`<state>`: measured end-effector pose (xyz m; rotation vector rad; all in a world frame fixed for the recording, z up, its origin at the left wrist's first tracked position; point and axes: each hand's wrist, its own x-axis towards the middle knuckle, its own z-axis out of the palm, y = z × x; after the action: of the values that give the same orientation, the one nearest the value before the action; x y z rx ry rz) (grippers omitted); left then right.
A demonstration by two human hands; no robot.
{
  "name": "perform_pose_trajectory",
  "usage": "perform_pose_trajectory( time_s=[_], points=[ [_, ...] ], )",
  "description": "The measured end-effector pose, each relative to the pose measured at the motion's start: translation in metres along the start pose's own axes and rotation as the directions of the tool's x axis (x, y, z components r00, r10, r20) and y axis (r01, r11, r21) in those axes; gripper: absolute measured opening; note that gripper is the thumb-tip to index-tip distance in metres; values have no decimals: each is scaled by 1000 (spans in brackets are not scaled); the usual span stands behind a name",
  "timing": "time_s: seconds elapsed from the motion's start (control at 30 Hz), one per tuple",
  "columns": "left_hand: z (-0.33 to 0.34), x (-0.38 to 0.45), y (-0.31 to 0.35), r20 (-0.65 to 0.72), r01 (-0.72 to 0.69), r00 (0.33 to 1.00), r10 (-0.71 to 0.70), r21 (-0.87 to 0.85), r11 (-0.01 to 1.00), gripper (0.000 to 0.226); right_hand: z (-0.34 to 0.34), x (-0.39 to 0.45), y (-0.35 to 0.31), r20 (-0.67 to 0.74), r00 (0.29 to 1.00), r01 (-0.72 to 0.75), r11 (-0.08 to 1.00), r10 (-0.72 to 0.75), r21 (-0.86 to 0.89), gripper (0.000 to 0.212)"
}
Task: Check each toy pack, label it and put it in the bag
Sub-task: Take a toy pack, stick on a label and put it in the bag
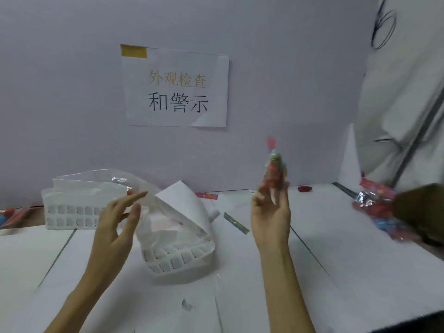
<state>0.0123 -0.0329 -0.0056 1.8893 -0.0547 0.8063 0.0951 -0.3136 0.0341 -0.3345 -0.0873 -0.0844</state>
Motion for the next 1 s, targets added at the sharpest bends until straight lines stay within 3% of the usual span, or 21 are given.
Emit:
perform_pose_trajectory(
  time_s=[0.07, 0.1, 0.17, 0.23, 0.33, 0.4, 0.47, 0.57, 0.63, 0.7, 0.8, 0.87, 0.93, 1.0],
  points=[
    [0, 1, -3, 14, 6, 1000, -7, 59, 998, 41, -10, 7, -30, -7, 980, 197, 971, -198, 131, 40],
    [1, 3, -4, 15, 10, 1000, -11, 79, 997, 38, -13, 10, -36, -13, 973, 230, 970, -230, 82, 47],
    [3, 3, -8, 20, 24, 999, -26, 114, 993, 25, -14, 11, -28, -9, 977, 206, 960, -212, -190, 50],
    [2, 3, -12, 36, 7, 999, -14, 193, 981, 23, -8, 8, -3, 48, 987, 158, 869, -154, -468, 40],
    [1, 0, -15, 41, 29, 998, -40, 227, 974, 27, 1, -7, 42, 320, 946, 222, 622, 49, -751, 25],
    [0, -4, -12, 51, 54, 996, -66, 201, 978, 24, -1, -23, 72, 493, 823, 363, 407, 281, -838, 26],
    [-1, -6, -12, 95, 45, 993, -65, 195, 980, 24, -10, -33, 98, 538, 700, 507, 202, 469, -838, 26],
    [-4, -5, -20, 102, 77, 989, -103, 238, 968, 33, -23, -39, 123, 511, 603, 661, -26, 613, -750, 38],
    [-9, -2, -27, 39, 133, 988, -149, 274, 952, 34, -33, -36, 130, 476, 604, 704, -147, 639, -695, 45],
    [-19, 5, -34, -117, 210, 976, -186, 252, 945, 31, -40, -30, 133, 444, 628, 707, -230, 640, -668, 45],
    [-48, 29, -48, -450, 326, 869, -205, 211, 921, 29, -47, -24, 138, 417, 681, 680, -308, 602, -665, 43],
    [-74, 51, -63, -554, 431, 809, -197, 332, 839, 24, -49, -22, 141, 416, 699, 665, -316, 581, -676, 41],
    [-103, 73, -78, -546, 543, 807, -225, 536, 647, 30, -50, -21, 142, 416, 703, 658, -306, 577, -688, 41],
    [-129, 87, -94, -478, 566, 824, -303, 699, 438, 39, -51, -20, 141, 406, 709, 645, -298, 577, -703, 41]
  ],
)
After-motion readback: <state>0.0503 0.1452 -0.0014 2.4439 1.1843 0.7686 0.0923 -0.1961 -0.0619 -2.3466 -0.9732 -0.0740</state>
